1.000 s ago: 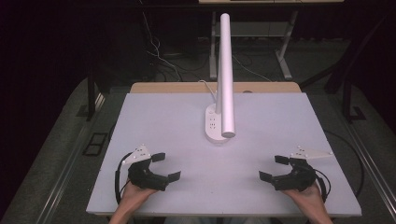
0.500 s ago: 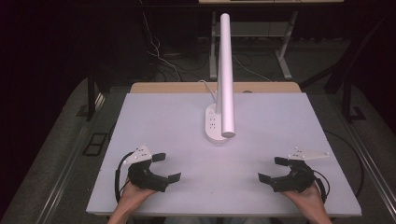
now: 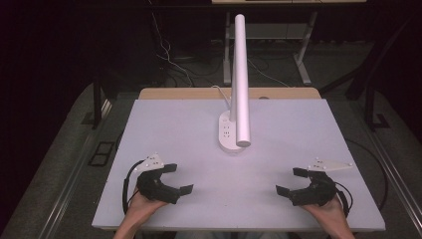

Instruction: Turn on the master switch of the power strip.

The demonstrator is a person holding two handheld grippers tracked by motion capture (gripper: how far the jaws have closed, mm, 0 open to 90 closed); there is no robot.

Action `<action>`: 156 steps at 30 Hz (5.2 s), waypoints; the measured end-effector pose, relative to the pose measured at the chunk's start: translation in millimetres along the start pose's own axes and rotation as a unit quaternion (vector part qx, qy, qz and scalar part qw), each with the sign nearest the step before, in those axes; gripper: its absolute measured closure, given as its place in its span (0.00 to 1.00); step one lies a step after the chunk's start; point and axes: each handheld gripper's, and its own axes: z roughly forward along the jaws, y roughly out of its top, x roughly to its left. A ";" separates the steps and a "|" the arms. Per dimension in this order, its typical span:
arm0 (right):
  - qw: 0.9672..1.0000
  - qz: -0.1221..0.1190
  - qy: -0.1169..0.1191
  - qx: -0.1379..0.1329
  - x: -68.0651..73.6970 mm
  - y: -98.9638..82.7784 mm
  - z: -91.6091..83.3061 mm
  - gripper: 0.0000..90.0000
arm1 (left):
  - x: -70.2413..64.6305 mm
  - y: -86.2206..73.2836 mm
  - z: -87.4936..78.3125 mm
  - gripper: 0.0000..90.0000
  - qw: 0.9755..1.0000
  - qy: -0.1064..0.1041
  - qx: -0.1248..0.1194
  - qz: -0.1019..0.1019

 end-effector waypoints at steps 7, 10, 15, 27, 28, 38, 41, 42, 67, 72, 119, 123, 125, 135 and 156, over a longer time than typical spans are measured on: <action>1.000 0.007 0.004 -0.006 -1.1 -0.5 -2.1 0.01 | 1.9 6.0 1.6 0.00 1.000 -0.004 0.007 0.000; 1.000 0.010 0.012 -0.010 -1.3 -0.6 -3.1 0.01 | 3.0 7.7 3.1 0.00 1.000 -0.005 0.010 -0.004; 1.000 0.007 0.011 -0.013 -1.5 -0.9 -3.2 0.01 | 4.3 13.5 3.5 0.00 1.000 -0.006 0.016 0.000; 1.000 0.006 0.010 -0.012 -1.8 -1.2 -3.1 0.01 | 9.5 32.7 6.8 0.00 1.000 -0.017 0.024 0.008; 1.000 0.006 0.010 -0.012 -1.8 -1.2 -3.0 0.01 | 10.0 34.3 7.1 0.00 1.000 -0.017 0.024 0.007; 1.000 0.007 0.009 -0.010 -1.6 -1.5 -2.8 0.01 | 16.4 50.3 9.2 0.00 0.999 -0.016 0.034 0.012; 1.000 0.008 0.007 -0.009 -1.6 -1.6 -2.7 0.01 | 18.7 55.6 9.8 0.00 0.999 -0.019 0.036 0.014; 1.000 0.008 0.006 -0.009 -1.6 -1.6 -2.7 0.01 | 18.9 57.2 10.2 0.00 0.999 -0.019 0.035 0.013; 1.000 0.004 0.005 -0.008 -1.0 -2.2 -3.1 0.01 | 34.5 99.5 21.6 0.01 0.998 -0.011 0.057 0.033; 1.000 0.008 0.005 -0.007 -1.0 -2.2 -3.6 0.01 | 38.7 108.1 26.5 0.02 0.997 -0.009 0.064 0.041; 1.000 0.006 0.005 -0.008 -2.6 -3.2 -4.8 0.01 | 75.1 179.3 85.0 0.03 0.992 0.011 0.109 0.061; 1.000 0.006 0.005 -0.007 -2.6 -3.1 -5.0 0.01 | 79.3 184.3 92.5 0.03 0.992 0.014 0.113 0.060; 1.000 0.006 0.006 -0.007 -2.7 -3.1 -5.0 0.01 | 81.7 185.6 97.1 0.04 0.992 0.017 0.113 0.055; 1.000 0.005 0.005 -0.007 -2.7 -3.2 -5.0 0.01 | 95.1 188.3 118.5 0.06 0.993 0.022 0.108 0.034; 1.000 0.002 0.005 -0.007 -3.0 -3.6 -5.0 0.01 | 119.8 178.4 150.7 0.15 0.996 0.024 0.086 -0.026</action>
